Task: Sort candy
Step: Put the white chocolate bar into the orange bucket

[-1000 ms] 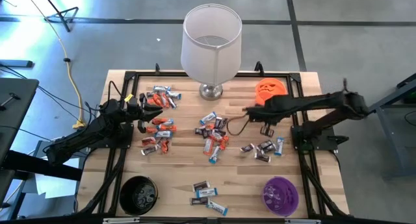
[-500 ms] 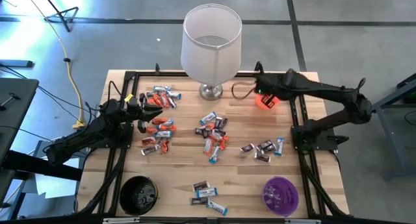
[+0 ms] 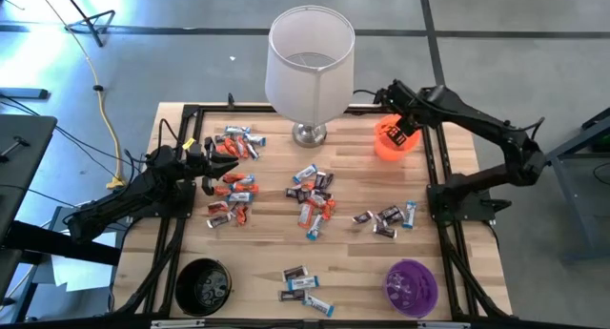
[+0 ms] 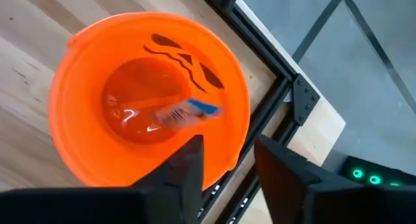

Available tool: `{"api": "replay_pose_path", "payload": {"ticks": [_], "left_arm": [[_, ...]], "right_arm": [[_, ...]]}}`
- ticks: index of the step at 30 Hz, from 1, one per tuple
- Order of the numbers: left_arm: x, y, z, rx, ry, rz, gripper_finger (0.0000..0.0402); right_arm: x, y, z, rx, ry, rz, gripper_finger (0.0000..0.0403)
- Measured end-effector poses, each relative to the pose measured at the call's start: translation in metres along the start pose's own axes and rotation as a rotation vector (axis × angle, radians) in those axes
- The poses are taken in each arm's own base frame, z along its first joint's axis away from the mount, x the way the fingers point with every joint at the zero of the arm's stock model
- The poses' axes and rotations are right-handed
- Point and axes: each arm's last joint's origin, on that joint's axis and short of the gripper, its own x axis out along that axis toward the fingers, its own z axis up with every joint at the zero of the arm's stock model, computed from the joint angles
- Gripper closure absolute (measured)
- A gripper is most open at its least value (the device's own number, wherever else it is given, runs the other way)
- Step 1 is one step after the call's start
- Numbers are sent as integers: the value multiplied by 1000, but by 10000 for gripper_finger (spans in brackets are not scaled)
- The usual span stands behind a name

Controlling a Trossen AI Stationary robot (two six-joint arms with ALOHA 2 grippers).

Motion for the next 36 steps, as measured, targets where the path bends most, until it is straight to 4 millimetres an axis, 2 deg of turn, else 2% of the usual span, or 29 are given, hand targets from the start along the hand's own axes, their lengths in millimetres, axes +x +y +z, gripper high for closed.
{"api": "replay_pose_path", "payload": {"ticks": [4, 8, 10, 14, 17, 22, 25, 30, 36], "left_arm": [[0, 0, 0, 0, 0, 0, 337], [0, 0, 0, 0, 0, 0, 337], [0, 0, 0, 0, -1, 0, 337], [0, 0, 0, 0, 0, 0, 337], [0, 0, 0, 0, 0, 0, 337], [0, 0, 0, 0, 0, 0, 337], [0, 0, 0, 0, 0, 0, 337], [0, 0, 0, 0, 0, 0, 337], [0, 0, 0, 0, 0, 0, 337]], "right_arm": [[0, 1, -4, 38, 43, 47, 243], [-4, 9, -17, 127, 206, 230, 239], [-9, 17, -24, 140, 278, 256, 238], [-22, 38, -39, 156, 350, 207, 238], [-32, 59, -48, 169, 325, 206, 238], [-39, 90, -75, 209, 339, 157, 238], [-36, 107, -97, 258, 362, 101, 238], [-20, 132, -137, 310, 397, 47, 238], [10, 155, -166, 385, 368, 114, 238]]}}
